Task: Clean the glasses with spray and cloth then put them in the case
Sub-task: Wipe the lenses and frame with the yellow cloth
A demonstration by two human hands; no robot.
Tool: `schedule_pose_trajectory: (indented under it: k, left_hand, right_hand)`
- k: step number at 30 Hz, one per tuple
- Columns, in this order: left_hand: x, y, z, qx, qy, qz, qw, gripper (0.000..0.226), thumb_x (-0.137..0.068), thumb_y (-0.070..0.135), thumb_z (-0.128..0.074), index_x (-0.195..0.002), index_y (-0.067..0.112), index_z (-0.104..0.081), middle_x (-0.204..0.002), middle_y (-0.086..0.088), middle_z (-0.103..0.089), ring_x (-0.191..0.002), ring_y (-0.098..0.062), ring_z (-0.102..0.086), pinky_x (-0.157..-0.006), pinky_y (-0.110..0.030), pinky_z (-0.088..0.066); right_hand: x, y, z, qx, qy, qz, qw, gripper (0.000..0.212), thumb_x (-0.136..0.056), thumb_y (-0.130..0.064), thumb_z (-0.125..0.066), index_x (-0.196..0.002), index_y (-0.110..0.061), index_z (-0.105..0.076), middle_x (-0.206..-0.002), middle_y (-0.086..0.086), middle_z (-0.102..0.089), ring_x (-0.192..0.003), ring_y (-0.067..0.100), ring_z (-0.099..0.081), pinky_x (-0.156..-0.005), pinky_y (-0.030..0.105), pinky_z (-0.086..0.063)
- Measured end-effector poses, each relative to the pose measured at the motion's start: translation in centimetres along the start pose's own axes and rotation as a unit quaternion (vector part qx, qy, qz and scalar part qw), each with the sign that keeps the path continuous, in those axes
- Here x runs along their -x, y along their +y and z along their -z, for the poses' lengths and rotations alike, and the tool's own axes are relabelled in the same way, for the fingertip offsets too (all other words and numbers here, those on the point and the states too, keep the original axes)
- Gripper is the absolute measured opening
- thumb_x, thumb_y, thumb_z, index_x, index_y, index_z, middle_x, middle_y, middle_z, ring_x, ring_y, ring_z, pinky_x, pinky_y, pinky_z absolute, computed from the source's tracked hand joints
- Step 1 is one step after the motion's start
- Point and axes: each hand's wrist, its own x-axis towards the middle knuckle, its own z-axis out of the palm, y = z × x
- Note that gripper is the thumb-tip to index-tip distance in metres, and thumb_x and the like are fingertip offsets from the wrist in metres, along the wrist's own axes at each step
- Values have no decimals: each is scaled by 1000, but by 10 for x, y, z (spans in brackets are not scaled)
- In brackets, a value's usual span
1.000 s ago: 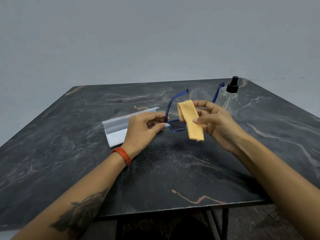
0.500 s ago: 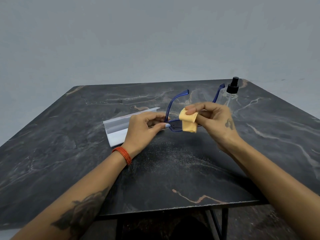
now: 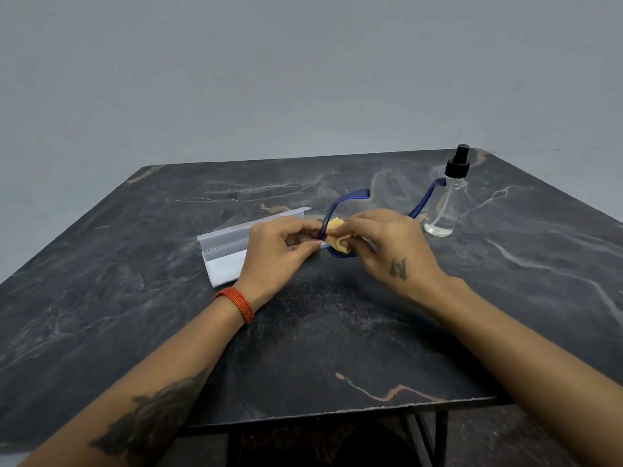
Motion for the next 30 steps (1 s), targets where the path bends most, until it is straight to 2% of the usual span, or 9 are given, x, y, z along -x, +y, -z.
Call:
schedule_pose_trajectory:
  k: [4, 8, 11, 13, 16, 19, 21, 24, 30]
  left_hand:
    - [2, -3, 1, -16, 6, -11, 1000, 24, -69, 0, -76, -92, 6, -72, -87, -1, -69, -81, -3, -64, -75, -10, -49]
    - [6, -3, 1, -30, -23, -14, 999, 23, -69, 5, -77, -91, 5, -72, -88, -8, -72, -80, -13, -68, -77, -21, -54]
    - [6, -3, 1, -19, -42, -8, 999, 24, -69, 4, -77, -93, 5, -72, -89, -9, -72, -81, -15, -69, -78, -25, -56]
    - [6, -3, 1, -11, -44, 2, 999, 25, -70, 5, -77, -94, 7, -71, -91, -8, -72, -83, -14, -69, -79, -25, -56]
    - [5, -2, 3, 19, -36, 27, 999, 26, -69, 2, -76, -92, 11, -71, -91, -9, -72, -83, -12, -69, -80, -24, -55]
    - [4, -3, 4, 18, -29, 41, 999, 26, -68, 1, -77, -92, 10, -72, -90, -6, -72, -83, -12, -69, -80, -25, -55]
    - [5, -3, 4, 24, -29, 51, 998, 27, -67, 2, -77, -93, 8, -72, -90, -7, -72, -83, -15, -69, -81, -29, -56]
    - [5, -2, 4, 46, -33, 66, 996, 25, -68, 1, -76, -92, 8, -71, -90, -9, -72, -84, -19, -69, -80, -29, -56]
    - [6, -1, 5, 74, -65, 76, 992, 26, -67, -4, -75, -89, 6, -65, -91, -10, -69, -85, -18, -68, -81, -30, -56]
  right_hand:
    - [3, -3, 0, 10, -32, 10, 999, 27, -69, 2, -74, -88, -16, -74, -80, -3, -71, -74, 22, -59, -63, 27, -47]
    - [6, -4, 4, -3, -52, 0, 999, 24, -65, 0, -64, -78, -17, -75, -74, -4, -71, -68, 21, -60, -60, 30, -51]
    - [5, -8, 3, 25, -25, -29, 999, 21, -62, -7, -57, -72, -15, -74, -66, -1, -69, -61, 26, -60, -55, 33, -52]
    - [6, -9, -1, 44, -13, -24, 999, 18, -64, -6, -60, -74, -10, -73, -70, 4, -70, -62, 29, -61, -54, 35, -53]
    - [7, -9, -6, 38, -13, -6, 999, 17, -69, -5, -70, -85, -7, -73, -84, 7, -71, -72, 30, -62, -67, 31, -51]
    - [8, -5, -8, 33, -52, -5, 998, 40, -61, -16, -85, -98, -7, -72, -94, 7, -70, -83, 30, -63, -74, 27, -42]
    - [7, -3, -8, 33, -61, -2, 998, 45, -57, -12, -87, -99, -6, -72, -95, 8, -70, -84, 31, -64, -74, 29, -43]
    - [8, -2, -7, 25, -43, 28, 998, 36, -56, -5, -86, -89, -7, -74, -89, 8, -71, -78, 30, -65, -68, 33, -51]
    - [8, -6, -3, 48, -25, 99, 994, 21, -63, 1, -82, -82, -5, -74, -82, 7, -72, -70, 27, -63, -60, 28, -50]
